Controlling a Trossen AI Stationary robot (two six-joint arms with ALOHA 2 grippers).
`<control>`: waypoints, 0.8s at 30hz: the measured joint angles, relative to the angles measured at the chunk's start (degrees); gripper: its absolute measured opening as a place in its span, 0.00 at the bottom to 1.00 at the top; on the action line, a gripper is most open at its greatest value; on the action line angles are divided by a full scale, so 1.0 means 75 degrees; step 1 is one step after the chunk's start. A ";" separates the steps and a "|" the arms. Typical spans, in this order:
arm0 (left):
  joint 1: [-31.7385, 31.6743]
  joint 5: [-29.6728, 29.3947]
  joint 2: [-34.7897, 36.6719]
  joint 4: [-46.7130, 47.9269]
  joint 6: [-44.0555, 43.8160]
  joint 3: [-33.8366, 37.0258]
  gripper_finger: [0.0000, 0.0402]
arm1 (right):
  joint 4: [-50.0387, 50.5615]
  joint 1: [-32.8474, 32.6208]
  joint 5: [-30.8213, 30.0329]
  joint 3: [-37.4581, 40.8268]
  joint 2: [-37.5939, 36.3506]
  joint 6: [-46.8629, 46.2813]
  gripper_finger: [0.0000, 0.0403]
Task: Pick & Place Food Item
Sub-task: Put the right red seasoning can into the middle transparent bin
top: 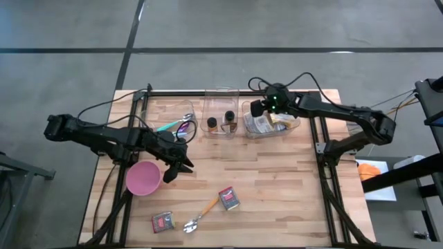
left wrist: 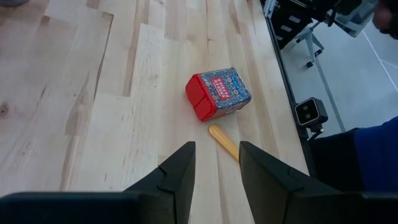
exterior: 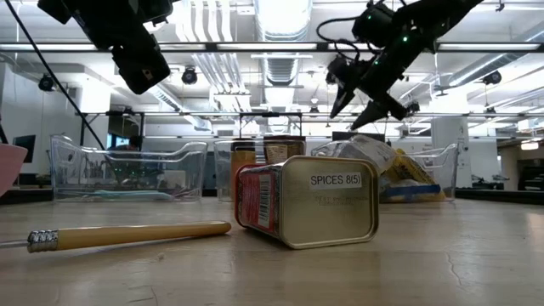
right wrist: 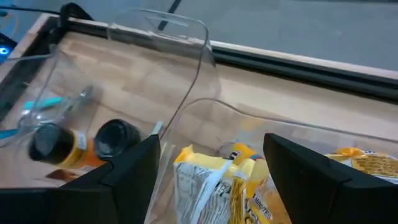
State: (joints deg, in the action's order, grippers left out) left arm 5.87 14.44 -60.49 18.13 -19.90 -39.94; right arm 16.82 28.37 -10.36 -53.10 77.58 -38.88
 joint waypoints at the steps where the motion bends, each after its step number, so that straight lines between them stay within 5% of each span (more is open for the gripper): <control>1: 0.0000 0.0000 0.0001 0.0004 0.0000 0.0000 0.33 | 0.0032 -0.0006 0.0040 0.0000 -0.0073 0.0023 0.70; 15: 0.0000 -0.0003 0.0002 0.0032 0.0081 0.0000 0.33 | 0.0527 -0.0650 0.0189 -0.0003 -0.0579 0.0195 0.69; 24: 0.0000 -0.0003 0.0000 0.0032 0.0049 0.0000 0.33 | 0.0505 -0.1190 0.0672 -0.0003 -0.0542 0.0031 0.46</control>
State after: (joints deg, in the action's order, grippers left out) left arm 5.87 14.41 -60.49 18.37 -19.53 -39.94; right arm 20.61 19.45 -5.32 -53.12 73.52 -38.64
